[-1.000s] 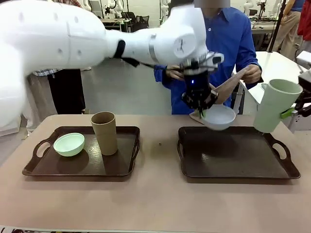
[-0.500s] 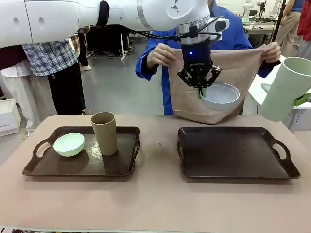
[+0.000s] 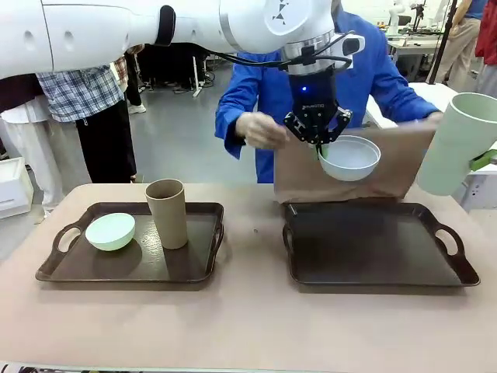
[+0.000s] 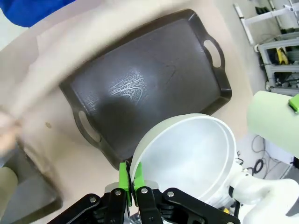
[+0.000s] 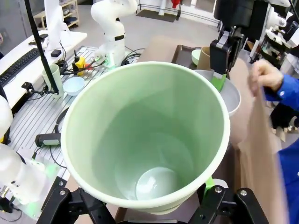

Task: Set up a tray with a mat and arrange the tableware.
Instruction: Pick up the Picnic Bowl and Reusable plastic cup from the Handle tray in front of the human's position and hold them in the air, then place the Picnic Bowl and Reusable plastic cup back onto the Handle tray in front of the human's position.

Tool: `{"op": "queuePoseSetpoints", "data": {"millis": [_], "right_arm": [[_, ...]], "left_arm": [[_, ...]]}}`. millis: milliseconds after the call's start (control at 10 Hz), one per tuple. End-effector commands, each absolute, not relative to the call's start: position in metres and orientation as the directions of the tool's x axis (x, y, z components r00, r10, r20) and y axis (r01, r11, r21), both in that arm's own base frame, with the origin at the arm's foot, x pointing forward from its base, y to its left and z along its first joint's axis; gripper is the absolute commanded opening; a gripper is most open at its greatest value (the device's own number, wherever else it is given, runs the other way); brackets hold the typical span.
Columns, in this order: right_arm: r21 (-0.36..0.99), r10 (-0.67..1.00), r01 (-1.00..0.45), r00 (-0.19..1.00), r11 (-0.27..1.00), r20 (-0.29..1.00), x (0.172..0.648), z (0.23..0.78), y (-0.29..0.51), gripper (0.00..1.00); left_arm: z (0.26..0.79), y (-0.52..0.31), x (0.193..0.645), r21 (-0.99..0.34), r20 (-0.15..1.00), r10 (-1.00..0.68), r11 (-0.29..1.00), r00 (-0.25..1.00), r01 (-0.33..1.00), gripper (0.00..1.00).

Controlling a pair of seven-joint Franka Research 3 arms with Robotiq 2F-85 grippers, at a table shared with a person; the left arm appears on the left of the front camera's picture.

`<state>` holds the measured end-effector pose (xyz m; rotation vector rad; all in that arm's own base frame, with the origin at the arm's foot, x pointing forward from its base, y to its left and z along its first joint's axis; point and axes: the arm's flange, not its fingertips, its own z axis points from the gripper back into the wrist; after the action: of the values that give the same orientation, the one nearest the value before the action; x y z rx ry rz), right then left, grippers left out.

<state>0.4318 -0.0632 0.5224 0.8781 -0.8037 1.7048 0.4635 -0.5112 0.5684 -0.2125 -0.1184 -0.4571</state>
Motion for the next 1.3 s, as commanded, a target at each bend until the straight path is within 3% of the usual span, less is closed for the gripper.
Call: {"op": "queuePoseSetpoints", "data": {"millis": [0, 1200], "right_arm": [[-0.116, 0.463, -0.956, -0.235, -0.270, 0.855, 0.4303, 0.5245, -0.0607, 0.27], [-0.116, 0.463, -0.956, -0.235, -0.270, 0.855, 0.4303, 0.5245, -0.0607, 0.27]], "left_arm": [[0.5732, -0.5115, 0.4625, -0.179, 0.168, -0.424, 0.874, 0.890, 0.451, 0.00], [0.5732, -0.5115, 0.4625, -0.179, 0.168, -0.424, 0.874, 0.890, 0.451, 0.00]]}}
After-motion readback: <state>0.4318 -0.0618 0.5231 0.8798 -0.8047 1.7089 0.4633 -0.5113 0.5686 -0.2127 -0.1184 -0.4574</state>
